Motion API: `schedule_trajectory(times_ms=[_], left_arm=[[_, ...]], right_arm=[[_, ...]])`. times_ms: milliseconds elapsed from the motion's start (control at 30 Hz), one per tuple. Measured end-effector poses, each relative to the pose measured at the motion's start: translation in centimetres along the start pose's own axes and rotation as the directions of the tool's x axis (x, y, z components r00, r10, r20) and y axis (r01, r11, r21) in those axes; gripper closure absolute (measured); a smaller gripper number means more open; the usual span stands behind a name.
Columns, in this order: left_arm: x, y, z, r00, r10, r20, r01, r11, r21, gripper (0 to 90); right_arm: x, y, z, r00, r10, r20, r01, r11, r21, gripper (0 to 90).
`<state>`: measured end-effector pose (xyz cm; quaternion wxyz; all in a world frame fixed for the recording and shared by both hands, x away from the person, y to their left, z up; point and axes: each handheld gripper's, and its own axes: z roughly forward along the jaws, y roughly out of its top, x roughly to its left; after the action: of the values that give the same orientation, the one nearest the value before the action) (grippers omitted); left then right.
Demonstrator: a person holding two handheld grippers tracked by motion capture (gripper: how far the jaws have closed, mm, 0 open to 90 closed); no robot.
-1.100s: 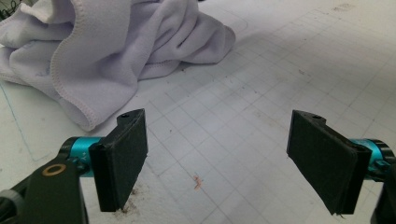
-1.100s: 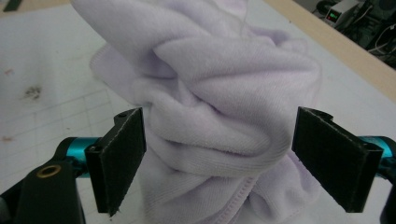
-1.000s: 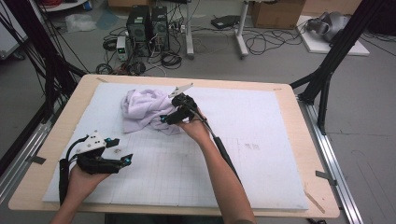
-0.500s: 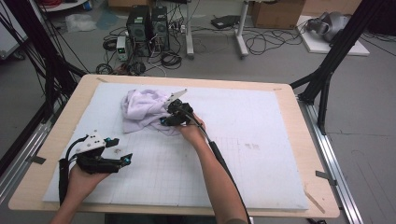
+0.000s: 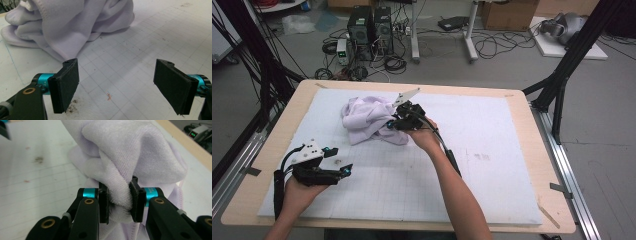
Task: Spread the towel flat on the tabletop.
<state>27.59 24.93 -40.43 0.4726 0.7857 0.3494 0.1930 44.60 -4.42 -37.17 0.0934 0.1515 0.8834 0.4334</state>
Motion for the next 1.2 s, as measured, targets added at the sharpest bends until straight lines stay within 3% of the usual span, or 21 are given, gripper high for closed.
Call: schedule_trajectory(times_ms=[267, 533, 567, 800, 867, 967, 1067, 1133, 1200], left_arm=[[-0.1, 0.1, 0.0, 1.0, 0.002, 0.0, -0.002, 1.0, -0.005, 21.1], [-0.4, 0.3, 0.0, 1.0, 0.008, 0.006, -0.008, 0.9999, -0.01, 21.3], [-0.5, 0.3, 0.0, 0.9999, 0.009, 0.009, -0.008, 0.9999, -0.01, 21.4], [-1.3, 0.6, 0.3, 0.9992, 0.022, 0.033, -0.021, 0.9997, -0.014, 21.5], [-1.5, 0.7, 0.3, 0.9989, 0.025, 0.039, -0.025, 0.9996, -0.014, 21.7], [-1.7, 0.9, 0.2, 0.9985, 0.029, 0.047, -0.028, 0.9994, -0.021, 21.8], [-1.8, 1.2, -0.2, 0.9983, 0.028, 0.051, -0.026, 0.999, -0.037, 22.1], [-1.9, 1.5, -0.3, 0.9978, 0.028, 0.061, -0.025, 0.9986, -0.046, 23.7], [-2.0, 1.8, -0.1, 0.9968, 0.033, 0.072, -0.03, 0.9987, -0.042, 24.6]], right_arm=[[1.9, 0.1, -3.3, 0.9994, -0.021, -0.028, 0.021, 1.0, -0.012, 74.1], [5.2, -1.5, -6.5, 0.998, -0.029, -0.056, 0.029, 1.0, 0.011, 74.2], [6.0, -2.1, -7.2, 0.9975, -0.025, -0.066, 0.026, 1.0, 0.011, 74.2], [8.0, -4.8, -7.5, 0.9961, 0.001, -0.089, 0.002, 1.0, 0.028, 73.6], [8.4, -6.0, -6.9, 0.9952, 0.021, -0.095, -0.016, 0.999, 0.051, 70.3], [8.7, -7.0, -6.5, 0.9942, 0.023, -0.105, -0.014, 0.996, 0.087, 56.0], [9.1, -7.2, -7.8, 0.9936, 0.018, -0.112, -0.011, 0.998, 0.059, 46.6], [9.0, -7.2, -9.6, 0.9949, 0.008, -0.101, -0.007, 1.0, 0.013, 43.7], [8.9, -7.1, -10.1, 0.9959, 0.009, -0.09, -0.009, 1.0, 0.0, 43.1]])
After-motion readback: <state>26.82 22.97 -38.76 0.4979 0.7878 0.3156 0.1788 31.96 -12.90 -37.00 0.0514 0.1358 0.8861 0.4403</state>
